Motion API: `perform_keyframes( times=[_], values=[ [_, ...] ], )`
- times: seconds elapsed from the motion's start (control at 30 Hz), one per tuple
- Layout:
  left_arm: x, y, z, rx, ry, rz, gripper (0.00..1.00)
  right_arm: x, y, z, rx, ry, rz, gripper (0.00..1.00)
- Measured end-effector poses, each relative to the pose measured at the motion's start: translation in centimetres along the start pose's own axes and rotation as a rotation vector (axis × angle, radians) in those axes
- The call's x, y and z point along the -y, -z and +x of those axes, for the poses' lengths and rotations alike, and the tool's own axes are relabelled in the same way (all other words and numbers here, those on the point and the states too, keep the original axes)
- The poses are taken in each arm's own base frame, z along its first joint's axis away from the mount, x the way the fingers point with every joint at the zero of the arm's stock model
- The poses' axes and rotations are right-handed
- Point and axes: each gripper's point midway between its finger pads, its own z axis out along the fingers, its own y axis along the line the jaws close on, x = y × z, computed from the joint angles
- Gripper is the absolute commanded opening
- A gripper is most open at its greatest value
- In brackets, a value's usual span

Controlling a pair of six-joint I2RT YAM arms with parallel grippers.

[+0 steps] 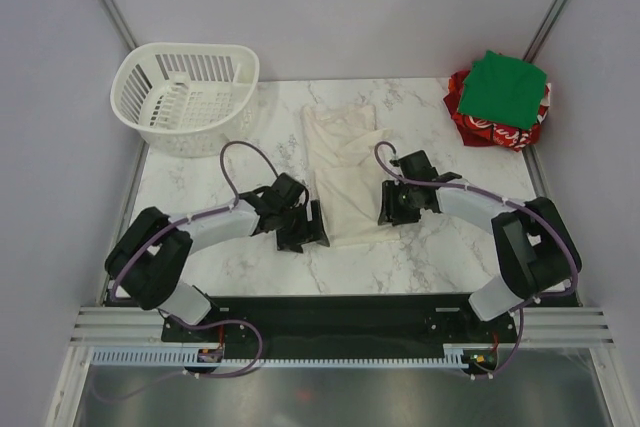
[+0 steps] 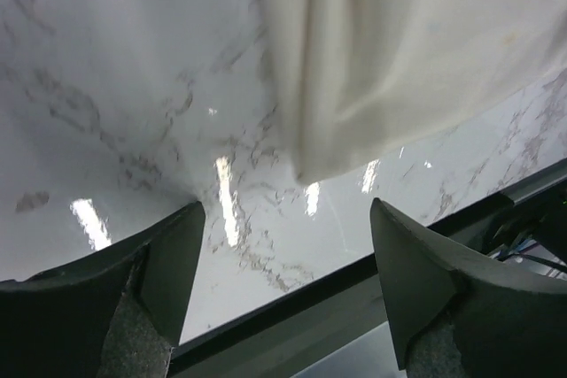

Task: Fold and stack the t-shirts
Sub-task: Fold the tshirt

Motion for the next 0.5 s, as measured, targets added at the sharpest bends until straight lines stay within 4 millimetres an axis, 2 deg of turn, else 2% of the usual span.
perform_keyframes(
  times=[0.13,0.17,0.27,0.4,0.5],
  values=[
    [-0.8,1.3,1.8,0.0,0.006,-0.024,0.84,1.3,1.9,0.2,0.016,0.004,0.086,0.66],
    [-0.9,1.7,1.8,0.011,0.002,-0.032,0.84,1.4,2.7,0.2,0.027,0.007,0.099,0.72],
    [-0.9,2.1,1.2,0.039,-0.017,-0.039,0.84,1.0,5.8,-0.4,0.086,0.024,0.103,0.84],
    [-0.5,2.2,1.1,0.054,-0.047,-0.044,0.87,-0.4,9.9,-2.2,0.22,0.043,0.072,0.9],
    [0.7,1.9,1.4,0.062,-0.078,-0.015,0.87,-0.5,11.0,-2.2,0.271,0.038,0.064,0.9]
  ],
)
